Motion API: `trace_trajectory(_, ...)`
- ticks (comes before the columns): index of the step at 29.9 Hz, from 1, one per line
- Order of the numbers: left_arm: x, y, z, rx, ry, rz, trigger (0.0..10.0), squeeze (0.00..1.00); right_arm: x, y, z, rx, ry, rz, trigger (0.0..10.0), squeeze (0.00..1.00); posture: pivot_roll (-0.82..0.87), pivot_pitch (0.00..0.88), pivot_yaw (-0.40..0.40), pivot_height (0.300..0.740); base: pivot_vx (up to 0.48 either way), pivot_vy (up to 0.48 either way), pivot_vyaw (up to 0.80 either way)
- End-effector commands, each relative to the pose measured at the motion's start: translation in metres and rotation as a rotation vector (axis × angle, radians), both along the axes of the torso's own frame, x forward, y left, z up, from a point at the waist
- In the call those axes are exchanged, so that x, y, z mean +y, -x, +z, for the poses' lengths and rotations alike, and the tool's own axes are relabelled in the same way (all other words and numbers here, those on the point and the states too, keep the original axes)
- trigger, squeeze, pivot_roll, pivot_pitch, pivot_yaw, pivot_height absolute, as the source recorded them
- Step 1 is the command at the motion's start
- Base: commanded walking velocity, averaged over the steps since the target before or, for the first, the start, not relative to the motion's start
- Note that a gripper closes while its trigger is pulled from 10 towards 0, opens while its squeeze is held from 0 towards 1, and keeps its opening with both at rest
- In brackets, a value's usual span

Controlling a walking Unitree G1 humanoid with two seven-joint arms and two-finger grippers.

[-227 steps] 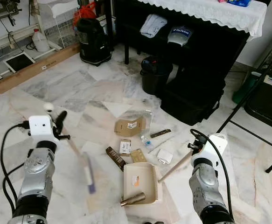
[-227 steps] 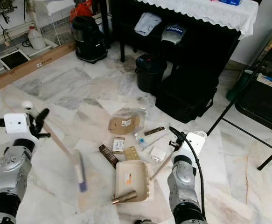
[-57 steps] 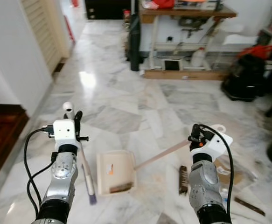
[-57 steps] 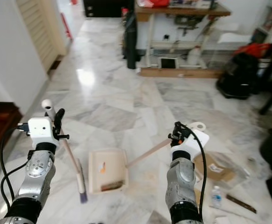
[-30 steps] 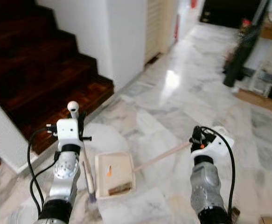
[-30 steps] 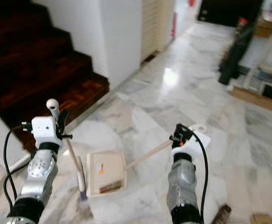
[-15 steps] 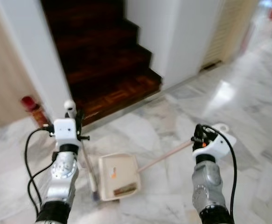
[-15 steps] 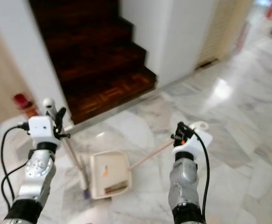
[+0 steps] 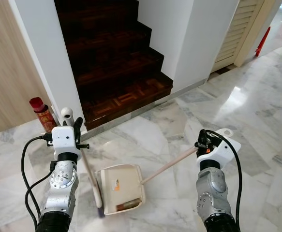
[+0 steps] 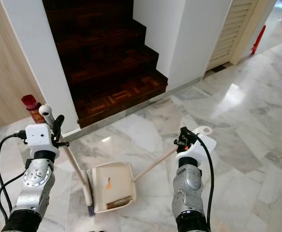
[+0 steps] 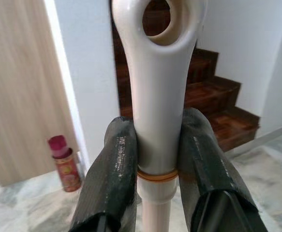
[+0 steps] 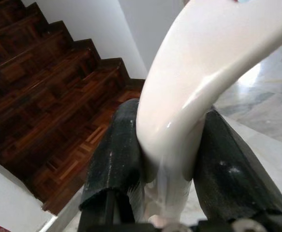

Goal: Sweep floor

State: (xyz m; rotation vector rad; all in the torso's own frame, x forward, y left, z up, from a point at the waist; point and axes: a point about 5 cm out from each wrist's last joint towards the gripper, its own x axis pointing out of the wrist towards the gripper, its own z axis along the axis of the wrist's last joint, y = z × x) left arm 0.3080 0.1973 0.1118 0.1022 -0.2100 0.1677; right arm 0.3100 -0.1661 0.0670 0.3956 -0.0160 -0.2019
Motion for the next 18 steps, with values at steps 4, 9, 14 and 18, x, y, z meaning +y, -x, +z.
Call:
trace_trajectory(4,-0.0004,-0.0003,0.0108,-0.04,-0.009,-0.003,10.0,0.0,-0.0037,-0.0014,0.0098,-0.048,-0.007,-0.017,10.0,0.0,-0.03,0.072,-0.042,0.74,0.0,0.0,0.0)
trace_trajectory(9,-0.0014,0.0002,0.0096,-0.034,-0.009,-0.005,10.0,0.0,-0.0039,-0.0006,0.0087,-0.041,0.004,-0.016,10.0,0.0,-0.03,0.074,-0.043,0.74,0.0,0.0,0.59)
trace_trajectory(14,-0.0029,-0.0001,0.0084,-0.026,-0.007,-0.009,10.0,0.0,-0.004,-0.0008,0.0093,-0.043,0.001,-0.015,10.0,0.0,-0.04,0.07,-0.041,0.74,0.0,0.0,0.8)
trace_trajectory(18,-0.0035,-0.0006,0.007,-0.018,-0.005,-0.014,10.0,0.0,-0.0021,-0.0011,0.0101,-0.045,0.001,-0.011,10.0,0.0,-0.04,0.059,-0.038,0.74,0.0,0.0,0.8)
